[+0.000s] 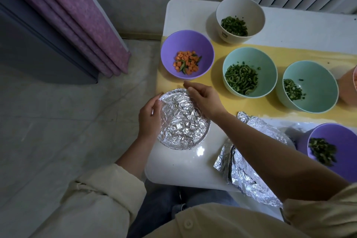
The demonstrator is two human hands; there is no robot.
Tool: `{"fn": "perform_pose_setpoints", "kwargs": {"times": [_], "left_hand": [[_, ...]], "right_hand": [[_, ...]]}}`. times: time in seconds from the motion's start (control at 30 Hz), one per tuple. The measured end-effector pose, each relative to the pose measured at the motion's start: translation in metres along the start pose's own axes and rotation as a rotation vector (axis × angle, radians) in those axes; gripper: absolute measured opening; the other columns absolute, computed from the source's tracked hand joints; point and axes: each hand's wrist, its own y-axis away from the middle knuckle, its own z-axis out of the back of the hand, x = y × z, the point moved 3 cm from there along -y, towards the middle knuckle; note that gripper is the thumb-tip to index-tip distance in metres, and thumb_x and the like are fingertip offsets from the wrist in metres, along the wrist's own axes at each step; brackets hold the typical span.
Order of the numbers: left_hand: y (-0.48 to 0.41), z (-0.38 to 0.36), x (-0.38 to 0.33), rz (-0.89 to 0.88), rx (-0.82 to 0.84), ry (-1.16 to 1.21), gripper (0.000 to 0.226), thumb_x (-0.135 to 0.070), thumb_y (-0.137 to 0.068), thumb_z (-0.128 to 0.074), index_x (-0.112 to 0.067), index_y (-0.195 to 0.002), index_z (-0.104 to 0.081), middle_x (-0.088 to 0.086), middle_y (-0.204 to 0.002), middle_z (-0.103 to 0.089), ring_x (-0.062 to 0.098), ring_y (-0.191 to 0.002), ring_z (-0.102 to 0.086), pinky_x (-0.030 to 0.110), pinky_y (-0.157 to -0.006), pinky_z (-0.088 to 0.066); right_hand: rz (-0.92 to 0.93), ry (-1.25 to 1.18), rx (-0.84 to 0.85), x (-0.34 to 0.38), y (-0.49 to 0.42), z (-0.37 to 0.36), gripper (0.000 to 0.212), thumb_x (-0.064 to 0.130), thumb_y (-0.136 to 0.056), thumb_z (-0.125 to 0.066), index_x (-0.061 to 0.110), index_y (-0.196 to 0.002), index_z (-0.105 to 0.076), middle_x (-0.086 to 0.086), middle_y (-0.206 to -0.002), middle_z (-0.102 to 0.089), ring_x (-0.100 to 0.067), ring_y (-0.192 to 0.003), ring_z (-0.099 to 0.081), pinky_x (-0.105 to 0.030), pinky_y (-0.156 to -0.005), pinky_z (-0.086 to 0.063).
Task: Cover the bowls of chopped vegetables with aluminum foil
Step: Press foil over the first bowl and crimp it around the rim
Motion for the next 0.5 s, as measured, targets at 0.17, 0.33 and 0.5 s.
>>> {"fn": "perform_pose_setpoints", "kwargs": {"times": [0.17,0.33,0.5], "left_hand": [[-0.001,-0.004,-0.002,-0.020,-0.001,-0.044,0.038,-0.029,-0.094,-0.043,0.000,-0.099,-0.067,0.000,-0.056,-0.049,0.007,-0.049,-0.042,0.023,-0.058,-0.034],[0.000,-0.005,-0.001,-0.055,-0.015,-0.079,0.036,-0.026,-0.096,-0.044,0.000,-0.102,-0.069,0.026,-0.080,-0.059,0.035,-0.069,-0.051,0.021,-0.057,-0.035],[-0.001,-0.002,-0.001,-0.031,0.038,-0.060,0.035,-0.033,-0.096,-0.043,-0.006,-0.098,-0.066,0.010,-0.065,-0.049,0.019,-0.052,-0.041,0.026,-0.059,-0.034]], "right_hand": [[-0.023,-0.046,0.036,-0.003,0.000,-0.002,0.020,0.012,-0.097,-0.056,0.010,-0.109,-0.072,0.009,-0.067,-0.068,-0.003,-0.057,-0.056,-0.021,-0.058,-0.046],[-0.044,-0.017,0.033,-0.001,0.003,-0.004,0.021,0.011,-0.099,-0.053,0.008,-0.110,-0.070,0.013,-0.070,-0.070,0.004,-0.063,-0.059,-0.018,-0.059,-0.050],[-0.075,-0.104,0.025,0.002,0.008,0.002,0.035,0.017,-0.098,-0.057,0.009,-0.133,-0.057,-0.004,-0.105,-0.068,-0.008,-0.088,-0.063,-0.021,-0.080,-0.052]]}}
